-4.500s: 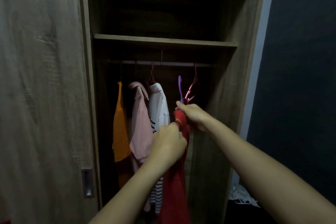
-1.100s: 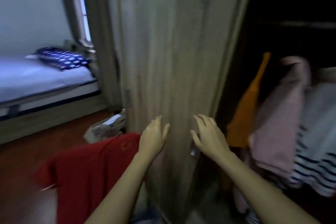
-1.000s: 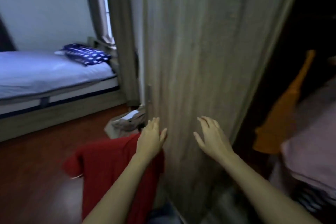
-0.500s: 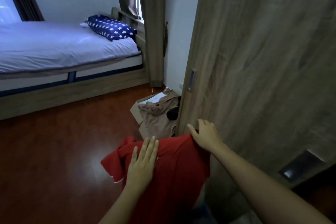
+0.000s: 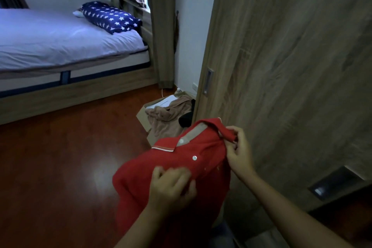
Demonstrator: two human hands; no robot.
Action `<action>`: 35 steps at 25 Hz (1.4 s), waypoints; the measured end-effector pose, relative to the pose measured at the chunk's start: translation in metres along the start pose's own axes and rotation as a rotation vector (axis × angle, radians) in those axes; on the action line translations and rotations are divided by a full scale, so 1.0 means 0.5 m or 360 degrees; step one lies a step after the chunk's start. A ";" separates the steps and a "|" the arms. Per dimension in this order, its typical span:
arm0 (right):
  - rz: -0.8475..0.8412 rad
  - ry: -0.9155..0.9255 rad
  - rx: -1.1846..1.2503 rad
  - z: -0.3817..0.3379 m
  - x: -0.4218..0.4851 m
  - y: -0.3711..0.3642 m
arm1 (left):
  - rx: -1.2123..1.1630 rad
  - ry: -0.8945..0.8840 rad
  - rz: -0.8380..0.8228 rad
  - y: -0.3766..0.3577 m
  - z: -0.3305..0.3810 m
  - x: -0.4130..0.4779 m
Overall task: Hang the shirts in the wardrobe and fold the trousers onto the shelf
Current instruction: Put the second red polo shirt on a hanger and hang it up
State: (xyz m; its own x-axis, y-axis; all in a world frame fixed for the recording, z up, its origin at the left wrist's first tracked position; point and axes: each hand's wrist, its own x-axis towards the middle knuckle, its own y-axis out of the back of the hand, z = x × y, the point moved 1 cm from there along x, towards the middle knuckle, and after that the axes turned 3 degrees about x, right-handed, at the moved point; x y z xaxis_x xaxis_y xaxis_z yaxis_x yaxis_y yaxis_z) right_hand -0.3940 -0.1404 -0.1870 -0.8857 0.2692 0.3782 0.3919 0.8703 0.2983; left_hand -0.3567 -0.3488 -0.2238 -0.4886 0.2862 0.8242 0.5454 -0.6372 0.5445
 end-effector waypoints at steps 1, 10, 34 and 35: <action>0.0004 0.0029 0.0023 -0.001 -0.005 0.014 | -0.0059 0.0191 -0.0057 -0.008 -0.001 0.055; 0.0069 0.0256 -0.0090 -0.050 -0.058 0.079 | -0.1043 0.0665 -0.1266 -0.093 -0.071 0.247; -0.0496 -0.0204 -0.1849 -0.404 -0.243 0.528 | -0.0373 0.0403 -0.0878 0.166 0.280 0.404; -0.0346 -0.0212 -0.1743 -0.416 -0.257 0.548 | -0.0379 0.0464 -0.0854 0.162 0.304 0.409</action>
State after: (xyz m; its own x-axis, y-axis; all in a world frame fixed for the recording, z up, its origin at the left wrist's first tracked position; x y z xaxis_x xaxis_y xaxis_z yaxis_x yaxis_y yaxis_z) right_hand -0.1212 -0.0224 0.0282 -0.9557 0.2551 0.1472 0.1751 0.0906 0.9804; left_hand -0.3090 -0.2329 0.0126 -0.8337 0.4241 0.3536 0.0251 -0.6107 0.7915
